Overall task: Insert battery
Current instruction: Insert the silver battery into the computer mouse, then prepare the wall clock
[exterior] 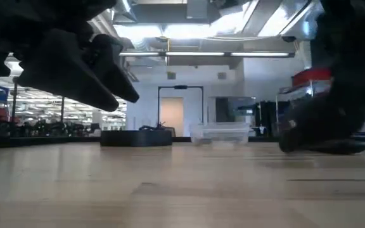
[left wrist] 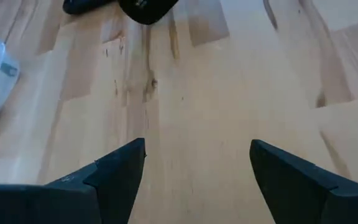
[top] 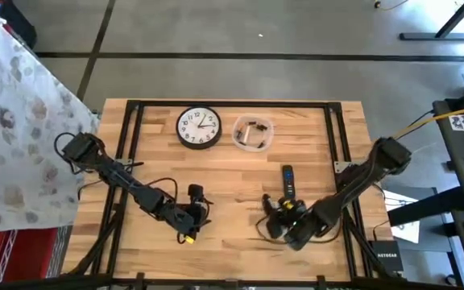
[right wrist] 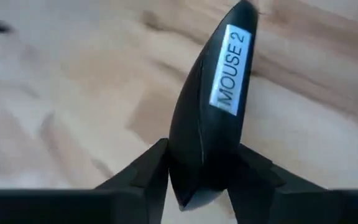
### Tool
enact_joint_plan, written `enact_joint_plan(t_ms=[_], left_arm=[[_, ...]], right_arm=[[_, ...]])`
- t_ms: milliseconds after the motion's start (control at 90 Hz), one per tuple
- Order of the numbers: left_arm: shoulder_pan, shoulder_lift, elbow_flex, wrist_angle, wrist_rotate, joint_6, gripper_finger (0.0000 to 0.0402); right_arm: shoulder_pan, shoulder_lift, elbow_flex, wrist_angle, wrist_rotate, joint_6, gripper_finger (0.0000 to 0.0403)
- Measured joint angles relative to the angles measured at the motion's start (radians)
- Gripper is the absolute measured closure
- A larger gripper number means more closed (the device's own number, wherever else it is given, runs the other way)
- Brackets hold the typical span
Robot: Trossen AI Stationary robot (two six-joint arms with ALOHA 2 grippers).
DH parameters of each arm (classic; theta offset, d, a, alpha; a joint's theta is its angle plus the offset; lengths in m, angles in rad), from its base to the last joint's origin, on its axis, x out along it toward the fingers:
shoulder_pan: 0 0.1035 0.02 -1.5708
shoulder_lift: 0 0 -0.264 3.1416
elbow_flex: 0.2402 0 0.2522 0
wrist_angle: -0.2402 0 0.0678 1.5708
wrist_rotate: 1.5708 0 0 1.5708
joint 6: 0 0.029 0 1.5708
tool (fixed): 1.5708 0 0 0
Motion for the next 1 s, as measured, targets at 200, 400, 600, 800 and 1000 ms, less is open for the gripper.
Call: enact_joint_plan(t_ms=[200, 400, 600, 800, 1000], left_arm=[[0.001, 0.000, 0.000, -0.005, 0.000, 0.000, 0.0128], [0.001, 0.000, 0.000, -0.007, 0.000, -0.014, 0.0127], [0.003, -0.029, 0.001, -0.052, -0.070, -0.102, 0.0127], [0.182, -0.159, 0.003, -0.304, -0.097, -0.208, 0.0127], [0.514, -0.185, 0.003, -0.309, 0.017, -0.003, 0.0127]], right_arm=[[0.000, -0.031, -0.055, -0.012, -0.025, 0.043, 0.0216], [0.000, -0.058, -0.050, -0.151, -0.036, 0.096, 0.0171], [0.000, -0.087, 0.048, -0.336, 0.000, 0.047, 0.0167], [0.000, -0.086, 0.109, -0.160, 0.344, -0.210, 0.0166], [-0.054, -0.037, 0.110, 0.152, 0.545, -0.535, 0.0166]])
